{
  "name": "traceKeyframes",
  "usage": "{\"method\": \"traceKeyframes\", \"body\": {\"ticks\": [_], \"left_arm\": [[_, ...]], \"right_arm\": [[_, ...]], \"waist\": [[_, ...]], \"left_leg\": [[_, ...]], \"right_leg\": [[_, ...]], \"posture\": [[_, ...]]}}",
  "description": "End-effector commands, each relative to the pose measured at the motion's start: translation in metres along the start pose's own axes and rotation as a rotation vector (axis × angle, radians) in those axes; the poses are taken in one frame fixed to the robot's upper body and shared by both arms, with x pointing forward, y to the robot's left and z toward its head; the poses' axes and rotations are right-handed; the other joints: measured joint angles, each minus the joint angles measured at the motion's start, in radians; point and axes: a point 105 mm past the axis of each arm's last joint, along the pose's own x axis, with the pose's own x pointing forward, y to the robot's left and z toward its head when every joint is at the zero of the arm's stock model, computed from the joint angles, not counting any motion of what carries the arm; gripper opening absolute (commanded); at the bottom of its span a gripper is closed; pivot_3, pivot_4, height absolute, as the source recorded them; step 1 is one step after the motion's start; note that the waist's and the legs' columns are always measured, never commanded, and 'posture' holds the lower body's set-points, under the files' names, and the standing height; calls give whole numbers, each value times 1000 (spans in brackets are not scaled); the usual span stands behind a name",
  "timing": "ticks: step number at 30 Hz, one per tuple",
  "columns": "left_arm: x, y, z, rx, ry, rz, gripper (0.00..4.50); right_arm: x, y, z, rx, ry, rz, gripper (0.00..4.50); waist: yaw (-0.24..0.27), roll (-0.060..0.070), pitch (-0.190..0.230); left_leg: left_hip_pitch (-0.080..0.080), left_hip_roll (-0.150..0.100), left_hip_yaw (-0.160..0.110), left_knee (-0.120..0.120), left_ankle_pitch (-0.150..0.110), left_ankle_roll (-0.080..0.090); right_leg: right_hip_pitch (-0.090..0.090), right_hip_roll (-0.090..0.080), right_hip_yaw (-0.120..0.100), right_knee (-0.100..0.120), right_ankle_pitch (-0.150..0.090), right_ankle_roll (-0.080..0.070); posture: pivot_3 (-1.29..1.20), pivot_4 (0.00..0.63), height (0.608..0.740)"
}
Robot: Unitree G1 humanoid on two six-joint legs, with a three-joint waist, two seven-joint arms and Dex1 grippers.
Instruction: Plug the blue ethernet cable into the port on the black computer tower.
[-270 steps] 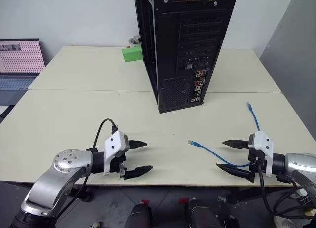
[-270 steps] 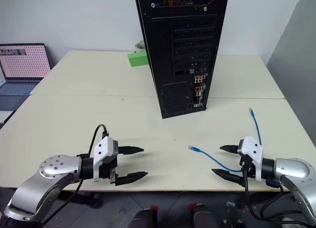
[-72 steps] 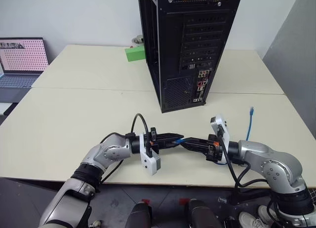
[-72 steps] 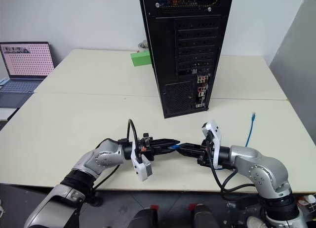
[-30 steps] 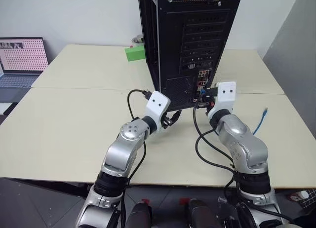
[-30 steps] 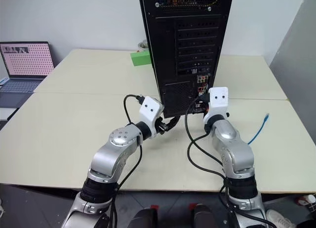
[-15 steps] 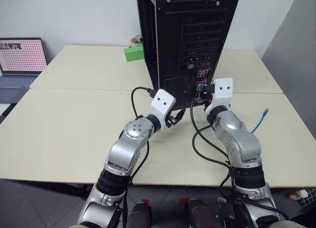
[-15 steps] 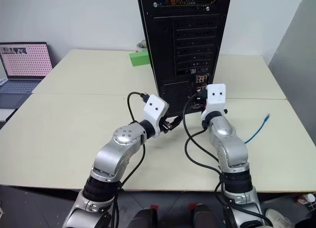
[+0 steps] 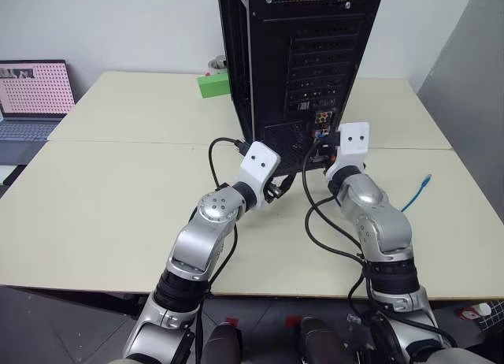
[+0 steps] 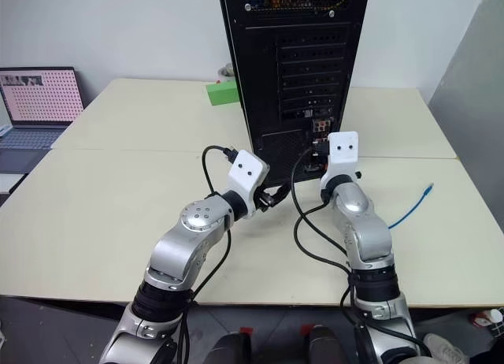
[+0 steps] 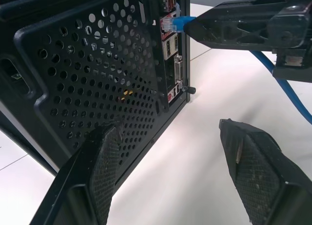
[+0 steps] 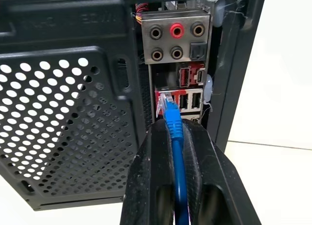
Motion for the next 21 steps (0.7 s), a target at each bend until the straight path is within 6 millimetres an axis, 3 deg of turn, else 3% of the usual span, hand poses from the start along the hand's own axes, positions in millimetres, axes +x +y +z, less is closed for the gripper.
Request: {"method": "traceKeyframes", "body": {"ticks": [1, 21], "left_arm": [[-1, -2, 15, 35, -56, -1, 3352], [-2, -2, 13, 41, -51, 1, 3352]], "right_arm": [[3, -2, 20, -2, -78, -6, 2], [4, 11, 31, -9, -108, 46, 2]], "waist": [[-1, 0, 0], [-19, 0, 0]], "left_leg": [[0, 0, 0, 0, 0, 0], [0, 0, 0, 0, 0, 0]], "right_leg": [[0, 0, 0, 0, 0, 0], [0, 0, 0, 0, 0, 0]], "posture": [[0, 150, 740], [0, 150, 740]]}}
